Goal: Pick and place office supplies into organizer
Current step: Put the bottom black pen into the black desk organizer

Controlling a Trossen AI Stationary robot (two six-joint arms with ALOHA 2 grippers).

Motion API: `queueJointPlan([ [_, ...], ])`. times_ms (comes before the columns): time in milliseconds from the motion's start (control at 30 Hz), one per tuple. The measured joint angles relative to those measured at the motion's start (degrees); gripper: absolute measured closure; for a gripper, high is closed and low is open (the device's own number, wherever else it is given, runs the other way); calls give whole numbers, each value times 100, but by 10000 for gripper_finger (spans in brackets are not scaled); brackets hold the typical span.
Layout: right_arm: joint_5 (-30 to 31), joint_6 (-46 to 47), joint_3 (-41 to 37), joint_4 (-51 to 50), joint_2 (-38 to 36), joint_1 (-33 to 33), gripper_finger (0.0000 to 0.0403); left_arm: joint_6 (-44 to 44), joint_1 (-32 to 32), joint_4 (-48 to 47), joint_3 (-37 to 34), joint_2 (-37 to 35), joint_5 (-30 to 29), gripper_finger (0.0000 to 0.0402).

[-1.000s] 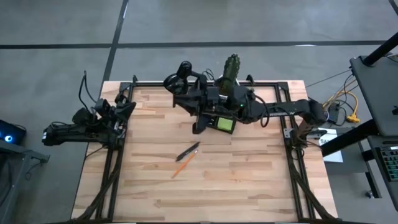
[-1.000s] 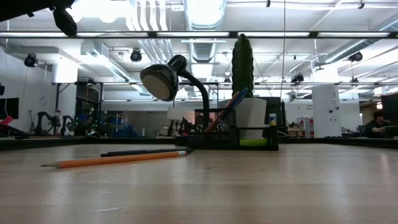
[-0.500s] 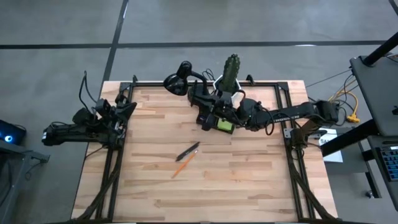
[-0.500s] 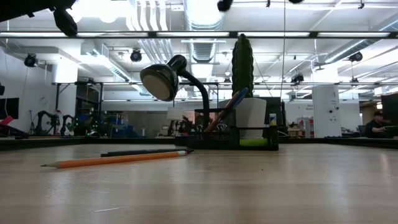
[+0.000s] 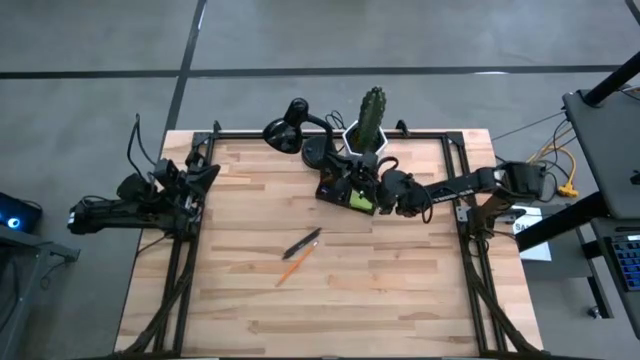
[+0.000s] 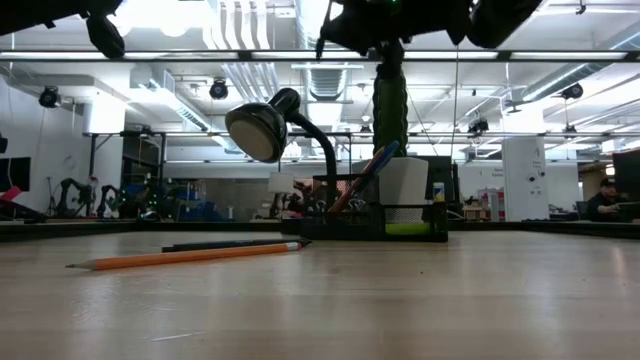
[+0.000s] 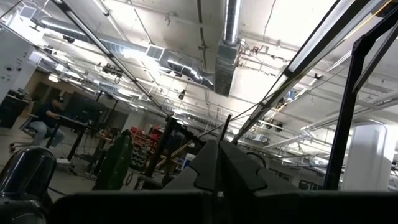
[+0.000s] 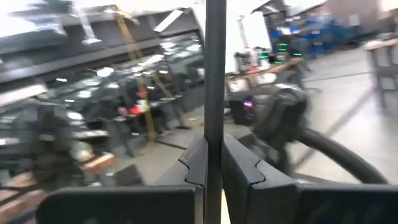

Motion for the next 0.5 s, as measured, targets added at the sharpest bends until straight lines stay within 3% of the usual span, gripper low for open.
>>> queueJointPlan([
  [300,949,147,-6,149,704,9,390,-12,1,-101,0,0,0,402],
  [500,1961,536,-6,459,1189,4,390,-37,2,-103,0,-4,0,402],
])
